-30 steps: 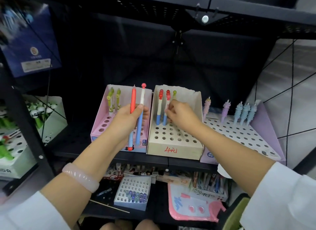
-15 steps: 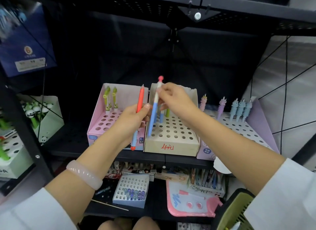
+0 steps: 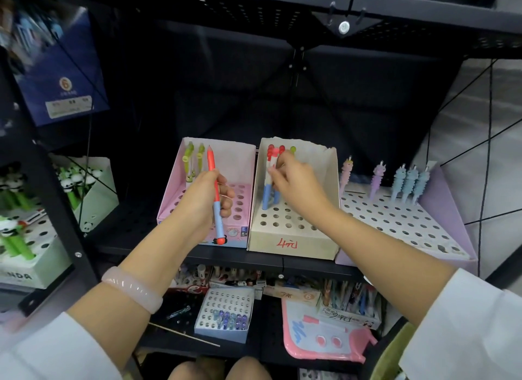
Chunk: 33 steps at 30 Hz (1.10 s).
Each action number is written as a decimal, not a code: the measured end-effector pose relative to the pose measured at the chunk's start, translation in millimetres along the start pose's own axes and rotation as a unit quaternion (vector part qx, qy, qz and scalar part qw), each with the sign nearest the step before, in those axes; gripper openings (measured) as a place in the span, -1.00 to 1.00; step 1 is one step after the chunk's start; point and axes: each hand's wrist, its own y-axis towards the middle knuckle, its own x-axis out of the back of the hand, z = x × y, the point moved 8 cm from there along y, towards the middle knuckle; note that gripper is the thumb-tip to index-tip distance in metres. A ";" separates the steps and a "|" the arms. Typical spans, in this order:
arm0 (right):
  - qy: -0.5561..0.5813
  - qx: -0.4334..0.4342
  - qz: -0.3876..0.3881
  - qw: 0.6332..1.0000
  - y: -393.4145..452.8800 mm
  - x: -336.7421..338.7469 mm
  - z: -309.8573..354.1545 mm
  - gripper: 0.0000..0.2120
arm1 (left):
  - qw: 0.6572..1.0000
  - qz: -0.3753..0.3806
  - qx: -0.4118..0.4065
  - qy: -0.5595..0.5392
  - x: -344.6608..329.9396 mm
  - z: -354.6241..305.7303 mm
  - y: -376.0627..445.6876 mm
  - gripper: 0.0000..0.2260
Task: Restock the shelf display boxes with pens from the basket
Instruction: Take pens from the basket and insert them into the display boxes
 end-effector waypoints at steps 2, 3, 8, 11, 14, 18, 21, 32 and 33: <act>-0.027 0.003 0.027 0.999 -2.7 -9.0 -1.1 -0.85 | 1.000 0.006 -0.017 0.017 -1.1 -2.6 -1.1 -0.79; -0.041 0.003 0.038 0.998 -3.4 -12.0 -1.9 -0.84 | 0.999 0.010 -0.031 0.036 -1.5 -4.4 -1.4 -0.77; -0.037 0.014 0.000 0.999 -8.1 1.7 -0.6 -0.84 | 0.985 0.019 -0.107 0.131 1.8 -15.1 -2.5 -0.73; -0.017 0.154 -0.023 0.988 -25.2 15.2 24.0 -0.78 | 0.994 0.059 -0.083 0.042 -5.8 -14.6 -5.5 -0.74; -0.012 0.265 0.014 0.964 -46.0 13.3 41.9 -0.64 | 0.994 0.091 -0.026 -0.062 -23.0 -8.6 -11.8 -0.73; 0.031 0.297 -0.034 0.954 -53.1 30.0 48.6 -0.73 | 0.977 0.128 0.068 -0.153 -47.9 6.5 -21.7 -0.71; 0.109 0.201 -0.081 0.970 -41.9 51.0 35.6 -0.88 | 0.991 0.122 0.056 -0.001 -52.5 12.0 -23.0 -0.64; -0.006 -0.093 -0.062 0.994 14.7 69.3 -62.0 -0.80 | 0.922 0.067 -0.177 0.338 -42.8 -4.1 -7.9 -0.79; -0.032 -0.104 -0.049 0.993 17.2 63.0 -65.9 -0.77 | 0.919 0.078 -0.176 0.343 -44.3 -1.9 -7.8 -0.76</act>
